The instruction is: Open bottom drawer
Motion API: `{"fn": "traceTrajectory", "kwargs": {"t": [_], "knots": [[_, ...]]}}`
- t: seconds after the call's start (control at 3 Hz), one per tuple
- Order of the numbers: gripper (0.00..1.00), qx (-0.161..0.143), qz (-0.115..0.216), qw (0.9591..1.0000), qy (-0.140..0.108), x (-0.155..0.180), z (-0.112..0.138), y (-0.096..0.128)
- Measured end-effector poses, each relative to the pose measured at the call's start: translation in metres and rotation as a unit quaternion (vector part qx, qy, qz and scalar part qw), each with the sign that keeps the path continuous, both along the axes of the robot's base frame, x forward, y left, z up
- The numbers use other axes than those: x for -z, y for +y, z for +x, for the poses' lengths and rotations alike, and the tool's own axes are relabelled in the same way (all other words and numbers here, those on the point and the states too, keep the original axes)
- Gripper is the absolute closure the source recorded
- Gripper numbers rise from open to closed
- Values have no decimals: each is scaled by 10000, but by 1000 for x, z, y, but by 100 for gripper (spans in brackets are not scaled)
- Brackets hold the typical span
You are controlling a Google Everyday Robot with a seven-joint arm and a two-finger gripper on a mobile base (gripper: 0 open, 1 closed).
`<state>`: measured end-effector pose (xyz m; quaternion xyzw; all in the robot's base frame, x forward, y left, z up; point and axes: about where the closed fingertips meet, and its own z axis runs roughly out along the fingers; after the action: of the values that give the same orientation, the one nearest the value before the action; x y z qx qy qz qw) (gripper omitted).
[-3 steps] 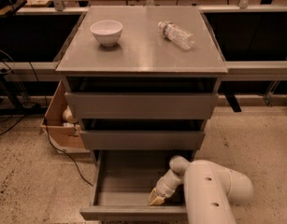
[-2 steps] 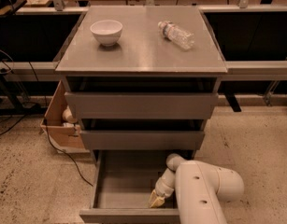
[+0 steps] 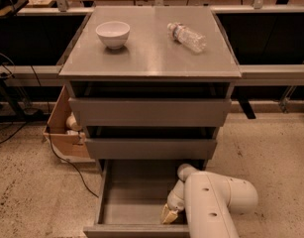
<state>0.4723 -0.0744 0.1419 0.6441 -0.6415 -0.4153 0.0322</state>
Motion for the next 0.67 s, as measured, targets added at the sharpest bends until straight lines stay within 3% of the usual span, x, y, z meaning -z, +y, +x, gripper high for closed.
{"fn": "traceTrajectory", "kwargs": {"t": [0.67], "knots": [[100, 117, 63, 9999, 37, 1, -12, -9]]}}
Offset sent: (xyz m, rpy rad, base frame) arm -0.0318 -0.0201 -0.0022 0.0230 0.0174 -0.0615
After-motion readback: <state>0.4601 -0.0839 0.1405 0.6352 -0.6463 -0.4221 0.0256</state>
